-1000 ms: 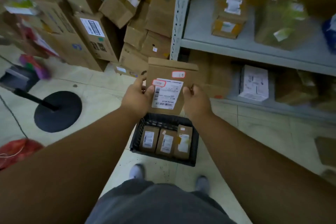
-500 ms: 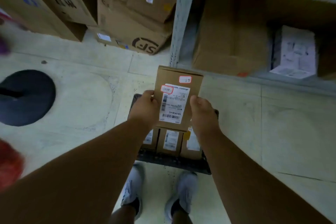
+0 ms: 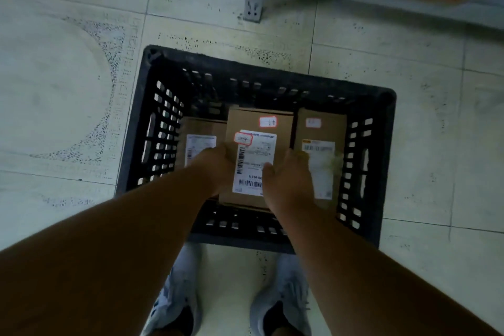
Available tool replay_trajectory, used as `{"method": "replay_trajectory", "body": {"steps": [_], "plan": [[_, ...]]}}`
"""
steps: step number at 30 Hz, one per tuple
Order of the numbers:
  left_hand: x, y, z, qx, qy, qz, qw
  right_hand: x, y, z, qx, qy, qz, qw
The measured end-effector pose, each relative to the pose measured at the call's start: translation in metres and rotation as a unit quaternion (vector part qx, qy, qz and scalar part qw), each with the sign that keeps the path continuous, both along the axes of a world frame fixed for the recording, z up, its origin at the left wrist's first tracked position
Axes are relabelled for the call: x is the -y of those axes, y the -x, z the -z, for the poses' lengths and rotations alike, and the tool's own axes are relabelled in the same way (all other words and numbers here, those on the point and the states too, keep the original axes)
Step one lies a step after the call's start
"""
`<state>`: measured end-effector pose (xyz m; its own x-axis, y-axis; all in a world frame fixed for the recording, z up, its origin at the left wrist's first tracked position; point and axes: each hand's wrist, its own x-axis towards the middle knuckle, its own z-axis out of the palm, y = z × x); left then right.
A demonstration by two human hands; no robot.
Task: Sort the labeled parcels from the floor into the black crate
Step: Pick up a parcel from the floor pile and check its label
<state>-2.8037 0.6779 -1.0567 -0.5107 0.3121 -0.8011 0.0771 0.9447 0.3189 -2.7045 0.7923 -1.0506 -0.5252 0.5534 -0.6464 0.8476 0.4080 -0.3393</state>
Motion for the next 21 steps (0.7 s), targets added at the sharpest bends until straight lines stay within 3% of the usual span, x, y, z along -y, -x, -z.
{"method": "replay_trajectory", "body": {"steps": [3, 8, 14, 18, 21], "plan": [[-0.005, -0.006, 0.024, 0.01, 0.019, 0.042, 0.999, 0.006, -0.003, 0.016, 0.053, -0.062, -0.086, 0.993], [-0.018, -0.015, 0.038, 0.005, 0.054, 0.102, 0.993, 0.001, -0.006, 0.03, 0.092, -0.069, -0.219, 0.969], [-0.018, -0.026, 0.041, -0.027, 0.102, 0.148, 0.983, 0.001, -0.004, 0.033, 0.147, -0.082, -0.319, 0.933], [-0.018, -0.016, 0.033, 0.001, 0.119, 0.236, 0.964, -0.002, 0.01, 0.031, 0.214, -0.054, -0.371, 0.902], [-0.017, -0.011, 0.03, 0.037, 0.124, 0.275, 0.953, -0.006, 0.026, 0.025, 0.219, -0.033, -0.371, 0.902]]}}
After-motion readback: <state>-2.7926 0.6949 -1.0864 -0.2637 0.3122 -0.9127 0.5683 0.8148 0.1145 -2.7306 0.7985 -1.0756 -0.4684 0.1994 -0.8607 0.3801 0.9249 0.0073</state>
